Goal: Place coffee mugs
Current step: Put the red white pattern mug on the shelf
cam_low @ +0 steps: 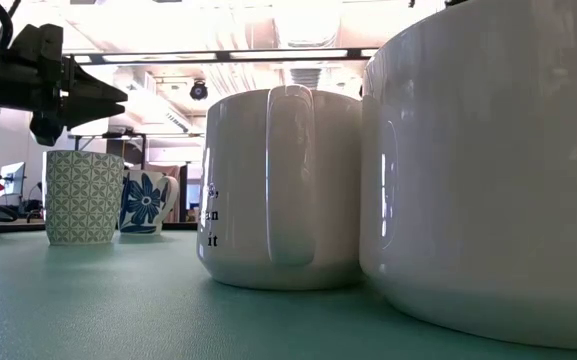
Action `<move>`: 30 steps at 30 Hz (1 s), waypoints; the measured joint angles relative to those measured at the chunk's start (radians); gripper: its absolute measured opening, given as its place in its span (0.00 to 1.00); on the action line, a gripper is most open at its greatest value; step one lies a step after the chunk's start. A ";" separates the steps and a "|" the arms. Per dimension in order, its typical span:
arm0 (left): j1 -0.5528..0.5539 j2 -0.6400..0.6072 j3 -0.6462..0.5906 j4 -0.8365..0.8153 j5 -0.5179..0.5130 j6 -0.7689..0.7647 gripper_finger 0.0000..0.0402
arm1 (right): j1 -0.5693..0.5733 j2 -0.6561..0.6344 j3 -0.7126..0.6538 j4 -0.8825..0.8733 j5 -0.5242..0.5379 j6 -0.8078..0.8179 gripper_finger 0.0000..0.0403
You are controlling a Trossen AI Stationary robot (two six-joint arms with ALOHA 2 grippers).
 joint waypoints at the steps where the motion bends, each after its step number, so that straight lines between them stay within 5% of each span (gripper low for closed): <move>1: 0.000 0.000 0.000 0.000 0.000 0.000 0.31 | 0.029 0.010 0.000 0.001 -0.006 0.048 0.29; 17: 0.000 0.000 0.000 0.000 0.000 0.000 0.31 | 0.385 0.191 0.000 0.236 -0.192 0.667 0.43; 30: 0.000 0.000 0.000 0.000 0.000 0.000 0.31 | 0.566 0.222 0.036 0.335 -0.169 1.053 0.39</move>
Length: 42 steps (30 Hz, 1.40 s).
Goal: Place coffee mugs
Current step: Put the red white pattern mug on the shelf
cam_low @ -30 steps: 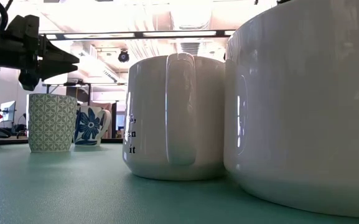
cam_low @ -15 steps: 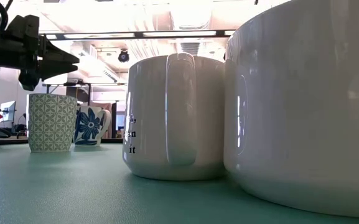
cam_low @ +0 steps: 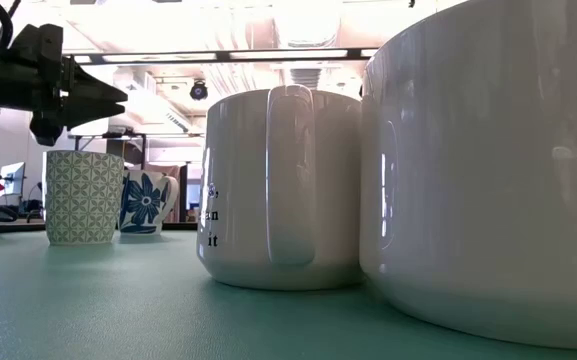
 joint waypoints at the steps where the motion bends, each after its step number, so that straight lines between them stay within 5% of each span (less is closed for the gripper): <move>1: 0.000 0.000 0.000 0.000 0.000 0.000 0.31 | 0.007 0.000 0.007 -0.005 0.011 0.014 0.38; 17: 0.000 0.000 0.000 -0.002 0.000 0.000 0.31 | 0.043 0.130 0.019 -0.006 0.009 -0.035 0.37; 31: 0.000 0.001 0.000 -0.001 0.000 0.000 0.31 | 0.030 0.124 0.019 -0.120 0.022 -0.146 0.05; 42: 0.000 0.002 0.000 0.000 0.000 0.000 0.31 | -0.095 0.070 0.019 -0.199 0.043 -0.448 0.04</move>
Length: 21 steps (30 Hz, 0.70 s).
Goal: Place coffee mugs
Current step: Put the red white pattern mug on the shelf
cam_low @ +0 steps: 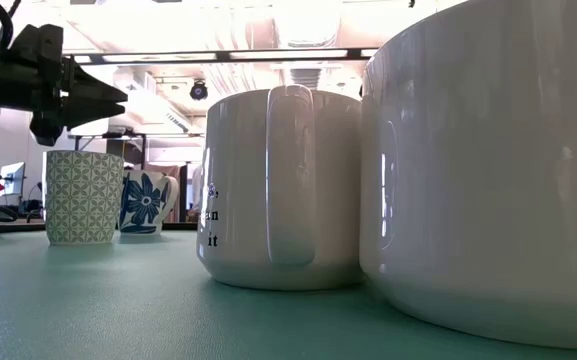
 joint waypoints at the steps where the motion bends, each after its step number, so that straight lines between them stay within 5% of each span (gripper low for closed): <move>1: 0.000 0.000 0.000 0.000 0.000 0.000 0.31 | -0.025 -0.005 0.000 -0.010 -0.002 -0.044 0.04; 21: 0.000 0.002 0.000 0.000 0.000 0.000 0.31 | -0.673 -0.072 0.059 -0.246 0.087 -1.062 0.03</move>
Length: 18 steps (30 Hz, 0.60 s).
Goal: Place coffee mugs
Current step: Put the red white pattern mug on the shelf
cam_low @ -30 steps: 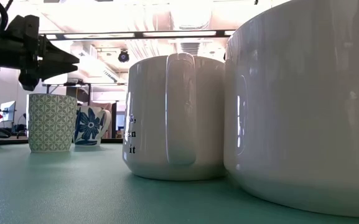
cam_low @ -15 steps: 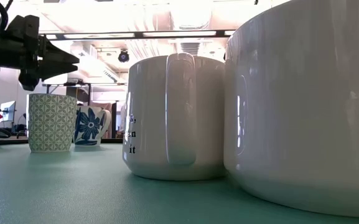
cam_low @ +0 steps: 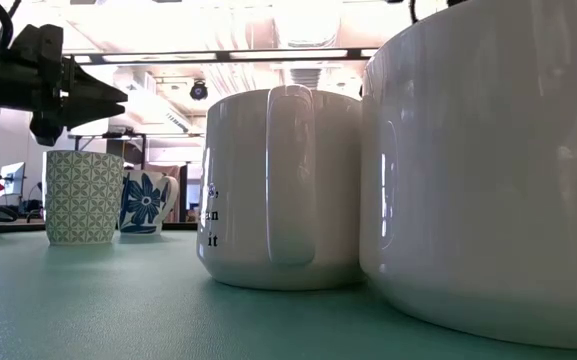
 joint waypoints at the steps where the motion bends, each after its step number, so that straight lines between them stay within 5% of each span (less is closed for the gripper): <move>1: 0.000 0.000 0.000 0.000 0.000 0.000 0.31 | -0.027 -0.002 0.000 -0.003 0.006 -0.033 0.03; 18: 0.000 0.000 0.000 0.000 0.000 0.000 0.31 | -0.392 -0.094 0.000 -0.087 0.195 -0.381 0.03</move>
